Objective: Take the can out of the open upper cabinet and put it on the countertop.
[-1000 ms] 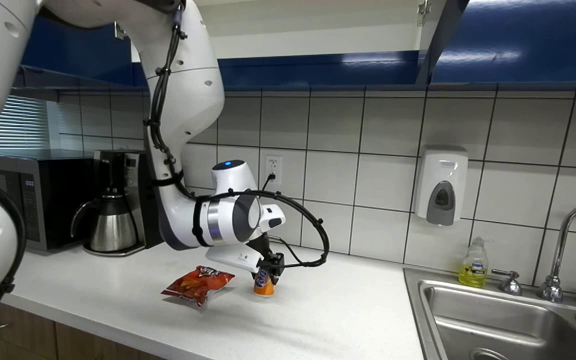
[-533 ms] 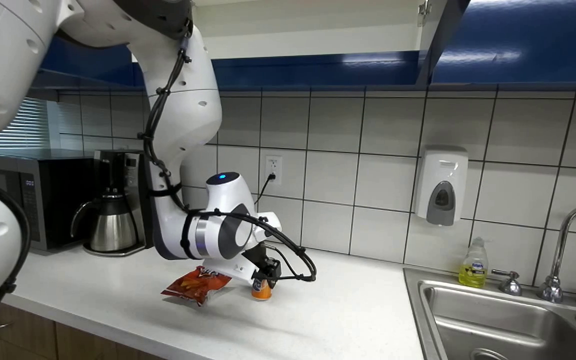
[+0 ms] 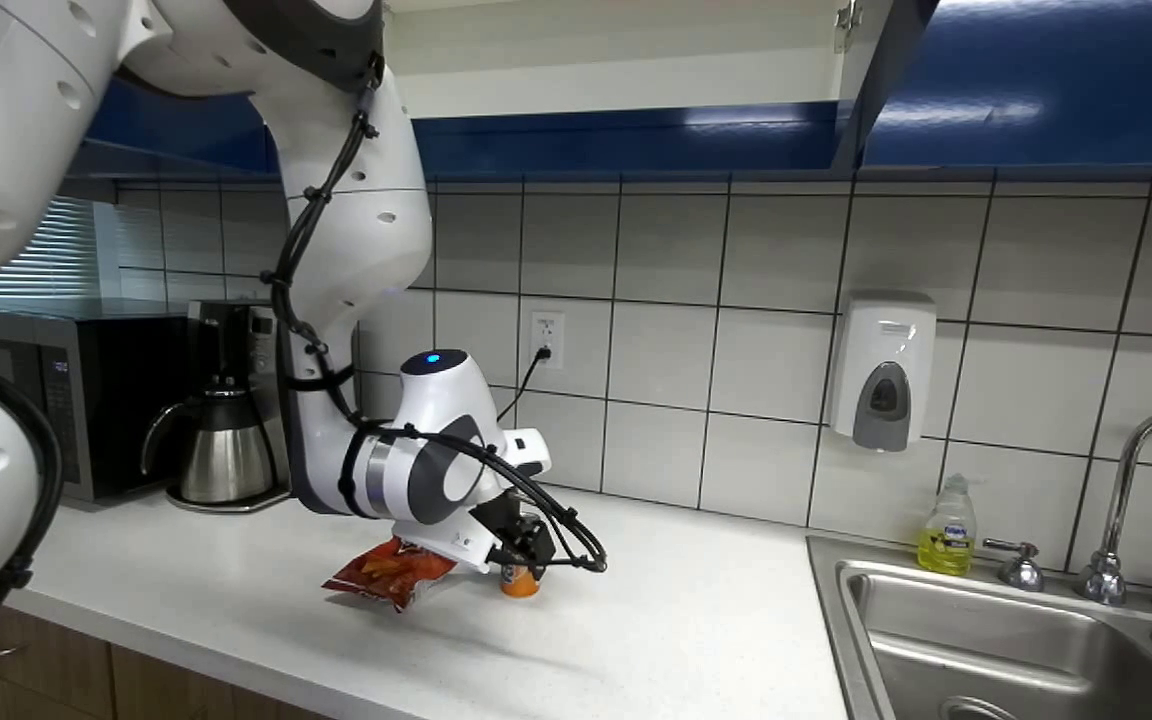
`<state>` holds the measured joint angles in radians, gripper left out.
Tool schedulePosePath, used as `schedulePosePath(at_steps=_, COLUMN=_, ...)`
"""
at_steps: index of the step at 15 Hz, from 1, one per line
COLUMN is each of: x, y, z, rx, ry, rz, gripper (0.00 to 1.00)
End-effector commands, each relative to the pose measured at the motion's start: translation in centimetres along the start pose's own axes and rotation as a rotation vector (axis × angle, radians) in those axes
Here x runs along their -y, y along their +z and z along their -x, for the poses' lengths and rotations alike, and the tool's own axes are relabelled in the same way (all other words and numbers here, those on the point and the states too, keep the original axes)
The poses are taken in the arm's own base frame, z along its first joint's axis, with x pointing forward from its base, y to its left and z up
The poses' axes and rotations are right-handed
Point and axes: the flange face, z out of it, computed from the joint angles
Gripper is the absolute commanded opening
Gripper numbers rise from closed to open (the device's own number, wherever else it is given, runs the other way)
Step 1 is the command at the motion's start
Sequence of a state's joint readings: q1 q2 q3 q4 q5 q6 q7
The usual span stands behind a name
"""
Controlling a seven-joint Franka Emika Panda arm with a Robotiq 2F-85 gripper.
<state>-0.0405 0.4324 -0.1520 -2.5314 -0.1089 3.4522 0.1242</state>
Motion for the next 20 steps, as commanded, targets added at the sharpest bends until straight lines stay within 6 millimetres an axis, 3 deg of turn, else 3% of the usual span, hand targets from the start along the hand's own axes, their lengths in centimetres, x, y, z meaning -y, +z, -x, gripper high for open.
schedulePosePath(at_steps=1, x=0.2, y=-1.3, z=0.4, rx=0.007, ry=-0.010, rz=-0.009, gripper=1.00)
schedulePosePath(at_steps=3, x=0.6, y=-2.6, z=0.5, rx=0.015, ry=-0.009, rz=-0.016, gripper=1.00)
schedulePosePath(at_steps=12, x=3.3, y=-13.6, z=1.8, rx=0.139, ry=-0.043, rz=-0.056, gripper=1.00)
schedulePosePath(at_steps=15, x=3.9, y=-17.5, z=1.3, rx=0.199, ry=-0.059, rz=-0.034, gripper=1.00)
schedulePosePath(at_steps=16, x=4.3, y=-18.6, z=-0.1, rx=0.212, ry=-0.069, rz=-0.025, gripper=1.00)
schedulePosePath(at_steps=20, x=6.3, y=-26.0, z=-0.2, rx=0.240, ry=-0.138, rz=-0.005, gripper=1.00)
